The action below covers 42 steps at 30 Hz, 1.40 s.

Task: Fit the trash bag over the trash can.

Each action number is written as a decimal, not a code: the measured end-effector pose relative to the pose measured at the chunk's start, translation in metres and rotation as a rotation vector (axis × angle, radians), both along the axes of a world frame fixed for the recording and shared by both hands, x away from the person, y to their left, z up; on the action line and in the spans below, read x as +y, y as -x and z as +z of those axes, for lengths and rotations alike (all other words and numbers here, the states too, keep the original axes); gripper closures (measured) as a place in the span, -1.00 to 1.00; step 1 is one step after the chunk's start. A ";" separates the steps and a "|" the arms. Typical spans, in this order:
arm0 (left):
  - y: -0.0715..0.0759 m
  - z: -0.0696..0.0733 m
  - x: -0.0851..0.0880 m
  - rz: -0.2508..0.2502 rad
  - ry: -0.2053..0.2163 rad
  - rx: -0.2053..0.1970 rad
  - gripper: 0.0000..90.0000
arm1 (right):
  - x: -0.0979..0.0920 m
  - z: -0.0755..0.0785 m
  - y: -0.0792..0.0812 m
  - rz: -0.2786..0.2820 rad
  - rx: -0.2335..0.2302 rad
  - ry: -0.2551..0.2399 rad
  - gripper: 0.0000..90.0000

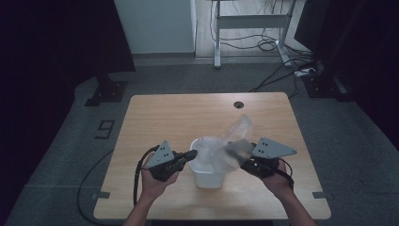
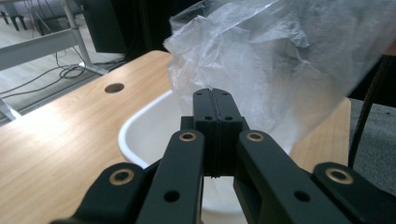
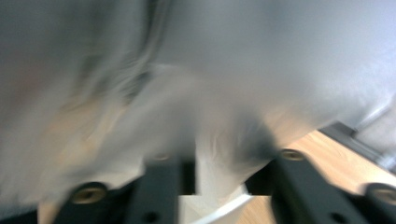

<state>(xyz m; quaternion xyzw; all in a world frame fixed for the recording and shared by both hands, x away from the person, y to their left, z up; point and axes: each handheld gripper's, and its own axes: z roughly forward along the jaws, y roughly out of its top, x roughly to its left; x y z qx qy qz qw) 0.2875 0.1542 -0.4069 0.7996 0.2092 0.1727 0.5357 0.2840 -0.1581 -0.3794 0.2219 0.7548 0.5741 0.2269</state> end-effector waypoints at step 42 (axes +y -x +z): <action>0.005 -0.017 0.008 0.073 -0.012 0.034 0.99 | -0.019 0.002 0.050 0.074 0.050 -0.130 0.54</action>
